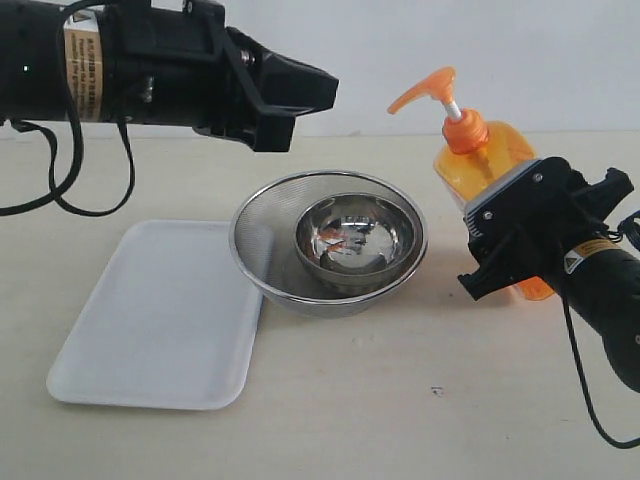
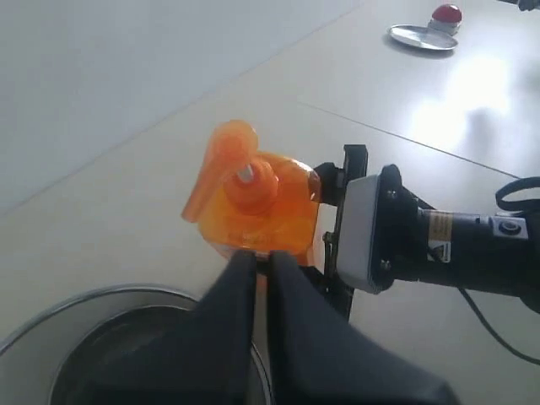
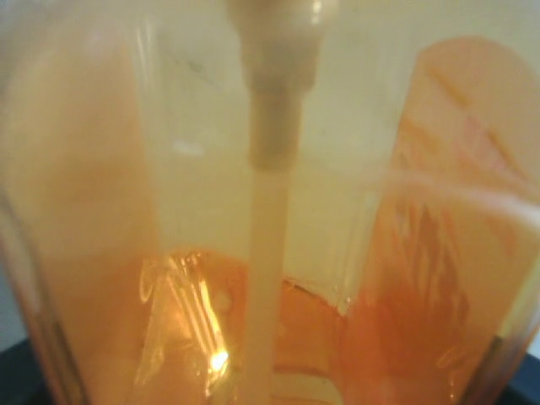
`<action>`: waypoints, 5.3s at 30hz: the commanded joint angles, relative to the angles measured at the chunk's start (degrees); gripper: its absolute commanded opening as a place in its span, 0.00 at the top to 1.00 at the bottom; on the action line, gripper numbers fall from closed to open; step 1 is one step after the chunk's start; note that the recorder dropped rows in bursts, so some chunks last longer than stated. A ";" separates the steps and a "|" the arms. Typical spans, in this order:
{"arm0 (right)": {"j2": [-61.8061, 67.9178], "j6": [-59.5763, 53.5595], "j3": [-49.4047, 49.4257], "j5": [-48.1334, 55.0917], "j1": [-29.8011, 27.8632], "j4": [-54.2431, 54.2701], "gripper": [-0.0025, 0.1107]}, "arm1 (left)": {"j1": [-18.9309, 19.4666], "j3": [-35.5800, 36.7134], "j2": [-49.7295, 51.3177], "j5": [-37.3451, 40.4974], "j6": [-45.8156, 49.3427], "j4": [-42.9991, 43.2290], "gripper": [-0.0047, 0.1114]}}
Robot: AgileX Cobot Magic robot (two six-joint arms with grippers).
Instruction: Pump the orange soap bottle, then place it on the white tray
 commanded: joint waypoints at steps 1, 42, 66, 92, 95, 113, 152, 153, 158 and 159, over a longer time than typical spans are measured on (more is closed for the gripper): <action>-0.81 -0.79 -0.05 -1.04 0.00 -0.08 0.98 | 0.09 -2.43 1.29 0.03 0.15 -0.36 0.92; -0.81 -0.45 -0.05 1.62 0.00 -2.78 0.98 | -0.01 -22.42 22.24 -9.32 -5.00 -2.48 0.92; -0.81 0.66 -0.05 1.93 0.00 -2.90 0.98 | -2.73 -22.42 24.12 -7.62 -2.99 -3.29 0.92; -0.81 0.66 -0.05 1.93 0.00 -3.02 0.98 | -2.53 -22.51 19.16 -4.63 -2.83 -1.01 0.92; -0.81 0.93 -0.05 2.03 0.00 -3.02 0.98 | -2.53 -22.51 19.16 -3.52 -2.83 -0.92 0.92; -0.81 1.11 -0.05 2.02 0.00 -3.02 0.98 | -2.53 -22.51 23.12 -3.24 -1.94 -2.11 0.92; -0.81 1.48 -0.05 2.02 0.00 -4.49 0.98 | -4.06 -22.18 27.81 -5.35 -1.52 -1.99 0.92; -0.81 1.48 -0.05 2.02 0.00 -4.49 0.98 | -4.06 -22.18 28.80 -5.58 -1.52 -1.99 0.92; -0.81 1.58 -0.05 2.02 0.00 -5.99 0.98 | -4.06 -22.18 29.92 -6.82 -1.52 -2.23 0.92; -0.81 1.81 -0.05 2.02 0.00 -5.99 0.98 | -4.06 -22.18 29.92 -6.80 -1.52 -2.47 0.92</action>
